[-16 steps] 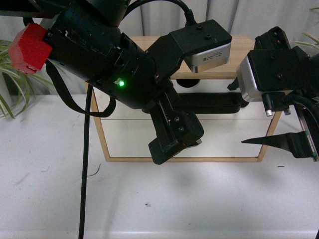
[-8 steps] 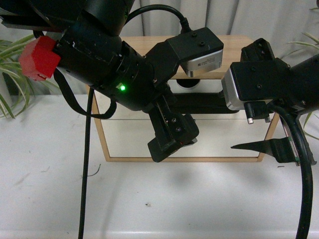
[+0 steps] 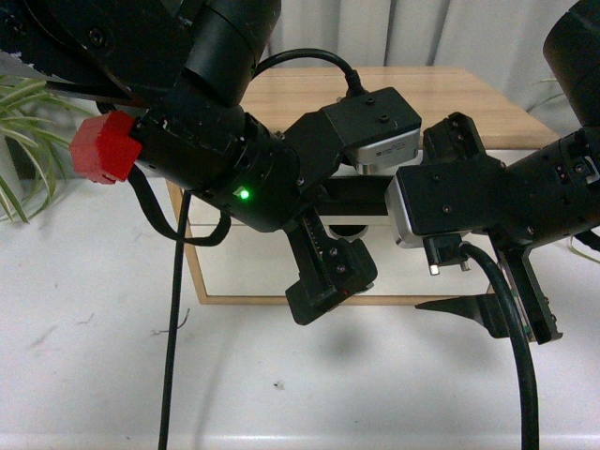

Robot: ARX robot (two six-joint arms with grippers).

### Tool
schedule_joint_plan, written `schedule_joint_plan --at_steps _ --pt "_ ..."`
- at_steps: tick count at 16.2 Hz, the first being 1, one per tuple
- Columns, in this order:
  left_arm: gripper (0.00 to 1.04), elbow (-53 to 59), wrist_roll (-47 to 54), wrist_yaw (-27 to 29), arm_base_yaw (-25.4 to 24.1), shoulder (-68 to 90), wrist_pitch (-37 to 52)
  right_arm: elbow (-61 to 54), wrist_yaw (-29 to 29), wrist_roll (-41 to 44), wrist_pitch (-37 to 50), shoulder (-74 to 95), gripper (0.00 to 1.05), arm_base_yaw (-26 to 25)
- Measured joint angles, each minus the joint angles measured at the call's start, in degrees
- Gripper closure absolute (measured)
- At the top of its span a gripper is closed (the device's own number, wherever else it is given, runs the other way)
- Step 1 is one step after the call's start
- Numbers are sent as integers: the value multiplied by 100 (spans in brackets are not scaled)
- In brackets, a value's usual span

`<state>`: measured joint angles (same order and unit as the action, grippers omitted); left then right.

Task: Pull drawer

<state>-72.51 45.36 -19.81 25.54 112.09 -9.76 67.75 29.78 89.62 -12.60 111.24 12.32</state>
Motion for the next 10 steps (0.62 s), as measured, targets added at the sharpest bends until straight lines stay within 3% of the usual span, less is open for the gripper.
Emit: schedule_joint_plan --at_steps 10 --pt "7 -24 35 -79 24 28 -79 -9 -79 87 -28 15 6 -2"
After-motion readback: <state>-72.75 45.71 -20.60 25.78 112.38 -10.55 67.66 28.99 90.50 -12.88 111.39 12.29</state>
